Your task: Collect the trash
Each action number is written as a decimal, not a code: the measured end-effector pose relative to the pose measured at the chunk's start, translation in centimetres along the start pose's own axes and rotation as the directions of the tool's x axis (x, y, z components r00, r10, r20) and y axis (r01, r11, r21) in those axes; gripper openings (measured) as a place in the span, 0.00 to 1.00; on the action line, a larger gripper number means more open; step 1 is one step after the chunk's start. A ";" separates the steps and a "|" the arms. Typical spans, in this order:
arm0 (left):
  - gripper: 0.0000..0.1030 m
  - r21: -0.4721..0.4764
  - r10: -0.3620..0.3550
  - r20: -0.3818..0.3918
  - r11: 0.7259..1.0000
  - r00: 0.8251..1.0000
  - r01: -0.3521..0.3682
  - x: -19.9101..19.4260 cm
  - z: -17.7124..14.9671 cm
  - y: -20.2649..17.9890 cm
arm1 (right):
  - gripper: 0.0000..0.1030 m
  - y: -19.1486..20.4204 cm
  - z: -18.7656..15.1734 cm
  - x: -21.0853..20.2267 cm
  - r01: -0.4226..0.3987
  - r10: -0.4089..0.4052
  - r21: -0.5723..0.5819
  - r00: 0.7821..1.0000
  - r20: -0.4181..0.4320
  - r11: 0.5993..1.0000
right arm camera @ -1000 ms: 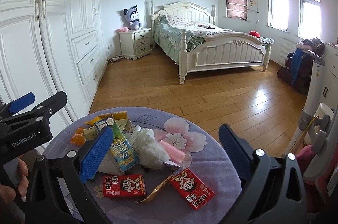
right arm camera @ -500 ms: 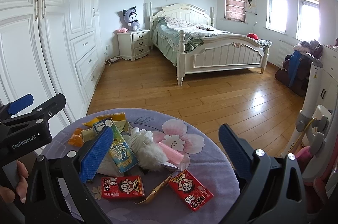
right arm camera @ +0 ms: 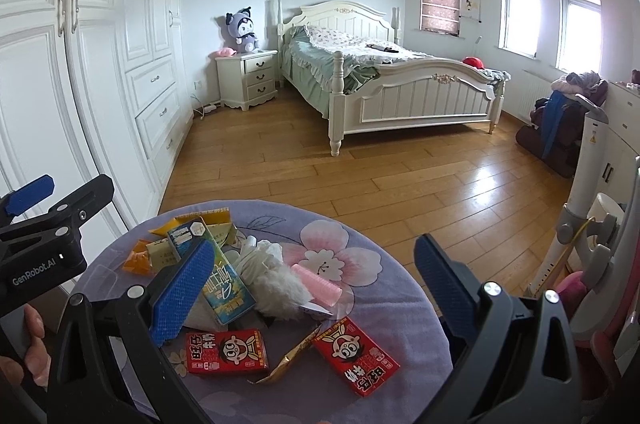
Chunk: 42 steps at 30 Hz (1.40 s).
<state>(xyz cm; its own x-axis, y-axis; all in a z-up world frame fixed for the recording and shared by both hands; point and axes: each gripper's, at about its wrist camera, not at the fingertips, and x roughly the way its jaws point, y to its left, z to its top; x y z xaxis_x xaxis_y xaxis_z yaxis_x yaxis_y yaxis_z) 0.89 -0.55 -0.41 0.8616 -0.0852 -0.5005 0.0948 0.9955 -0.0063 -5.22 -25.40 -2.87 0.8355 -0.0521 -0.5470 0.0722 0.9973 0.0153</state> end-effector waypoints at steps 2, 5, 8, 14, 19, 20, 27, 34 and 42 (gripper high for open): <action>0.95 0.001 -0.001 -0.001 1.000 1.000 0.001 0.0 -0.1 -0.1 | 0.96 0.0 0.0 0.0 0.002 -0.002 -0.001 1.000 0.001 1.000; 0.95 0.002 0.000 0.000 1.000 1.000 0.000 0.0 -0.1 -0.2 | 0.96 0.0 0.0 -0.1 0.000 0.000 -0.001 1.000 0.000 1.000; 0.95 0.000 -0.001 -0.002 1.000 1.000 0.001 0.1 -0.1 -0.1 | 0.96 0.0 0.0 0.0 0.003 -0.003 -0.001 1.000 -0.002 1.000; 0.95 0.001 0.002 -0.007 1.000 1.000 -0.002 0.1 -0.3 -0.2 | 0.96 0.1 0.1 0.0 0.005 -0.005 -0.004 1.000 -0.006 1.000; 0.95 0.000 0.001 -0.003 1.000 1.000 -0.001 0.1 -0.3 -0.2 | 0.96 -0.1 0.2 0.2 0.004 -0.004 0.000 1.000 -0.009 1.000; 0.95 0.000 0.002 -0.002 1.000 1.000 -0.002 0.2 -0.3 -0.1 | 0.96 -0.1 0.2 0.2 0.005 -0.005 0.000 1.000 -0.011 1.000; 0.95 -0.001 0.000 -0.004 1.000 1.000 0.000 0.3 -0.4 -0.2 | 0.96 -0.3 0.3 0.3 0.005 -0.005 -0.004 1.000 -0.013 1.000; 0.95 -0.007 0.018 -0.032 1.000 0.999 -0.018 1.1 -0.5 0.3 | 0.96 -2.0 -0.8 1.9 0.025 -0.024 0.012 0.997 -0.076 1.000; 0.95 -0.013 0.017 -0.065 1.000 0.998 -0.018 2.1 -1.2 0.9 | 0.96 -2.2 -2.8 4.1 0.034 -0.039 -0.036 0.985 -0.169 0.999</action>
<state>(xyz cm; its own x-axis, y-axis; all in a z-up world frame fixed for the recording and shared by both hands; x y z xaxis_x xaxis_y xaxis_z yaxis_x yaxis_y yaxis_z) 2.15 0.19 -2.50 0.8287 -0.0652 -0.5559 0.0725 0.9973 -0.0088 -3.47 -27.64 -7.52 0.7277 -0.0818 -0.6811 0.0808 0.9962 -0.0333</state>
